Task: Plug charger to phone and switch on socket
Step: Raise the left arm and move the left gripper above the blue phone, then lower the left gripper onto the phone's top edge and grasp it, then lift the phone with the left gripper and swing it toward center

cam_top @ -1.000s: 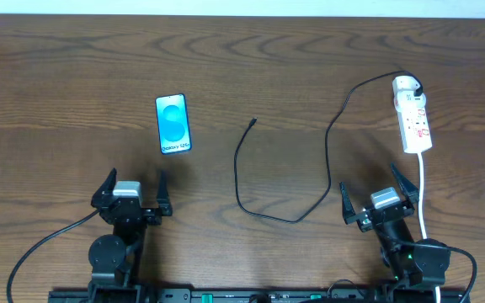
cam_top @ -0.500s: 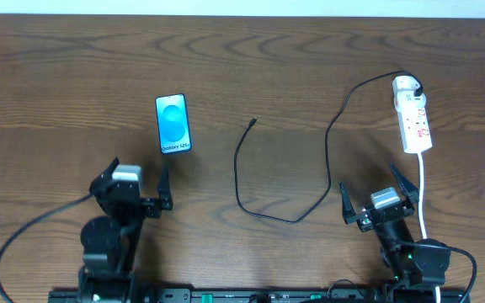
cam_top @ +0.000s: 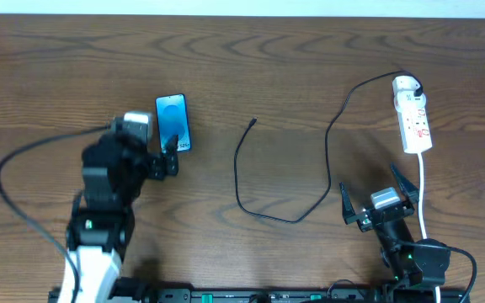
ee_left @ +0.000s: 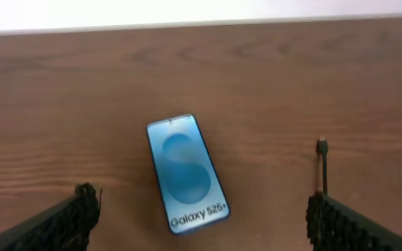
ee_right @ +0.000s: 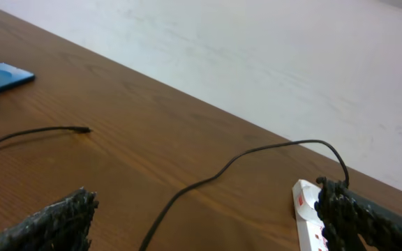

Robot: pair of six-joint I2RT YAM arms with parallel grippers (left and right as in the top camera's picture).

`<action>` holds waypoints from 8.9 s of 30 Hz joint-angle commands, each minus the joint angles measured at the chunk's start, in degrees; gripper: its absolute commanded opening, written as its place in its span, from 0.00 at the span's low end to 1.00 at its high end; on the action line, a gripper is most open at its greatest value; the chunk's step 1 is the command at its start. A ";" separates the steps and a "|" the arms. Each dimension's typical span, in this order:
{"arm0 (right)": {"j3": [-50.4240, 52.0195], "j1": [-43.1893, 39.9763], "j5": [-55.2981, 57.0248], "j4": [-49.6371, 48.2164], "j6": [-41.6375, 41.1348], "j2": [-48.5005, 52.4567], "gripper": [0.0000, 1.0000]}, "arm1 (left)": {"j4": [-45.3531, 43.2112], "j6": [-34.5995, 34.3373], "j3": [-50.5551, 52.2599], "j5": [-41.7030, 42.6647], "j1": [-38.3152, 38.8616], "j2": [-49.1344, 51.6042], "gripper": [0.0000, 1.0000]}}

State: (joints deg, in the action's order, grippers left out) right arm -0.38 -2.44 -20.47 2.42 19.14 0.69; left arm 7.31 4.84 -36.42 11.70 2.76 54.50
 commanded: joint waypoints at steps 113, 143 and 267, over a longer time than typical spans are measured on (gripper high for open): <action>0.07 0.44 0.66 0.37 0.63 -0.37 0.99 | 48.89 -9.18 -70.49 -5.38 -2.34 71.32 0.96; 0.07 0.46 0.63 0.37 0.63 -0.37 0.99 | 46.10 -12.52 -67.04 -5.38 -2.29 71.73 0.96; 0.07 0.46 0.66 0.37 0.63 -0.37 0.99 | 48.11 -23.28 -60.74 5.31 4.98 63.17 0.75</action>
State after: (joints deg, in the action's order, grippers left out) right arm -0.38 -2.44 -20.49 2.42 19.14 0.69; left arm 55.22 -17.80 -96.99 9.41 7.57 119.59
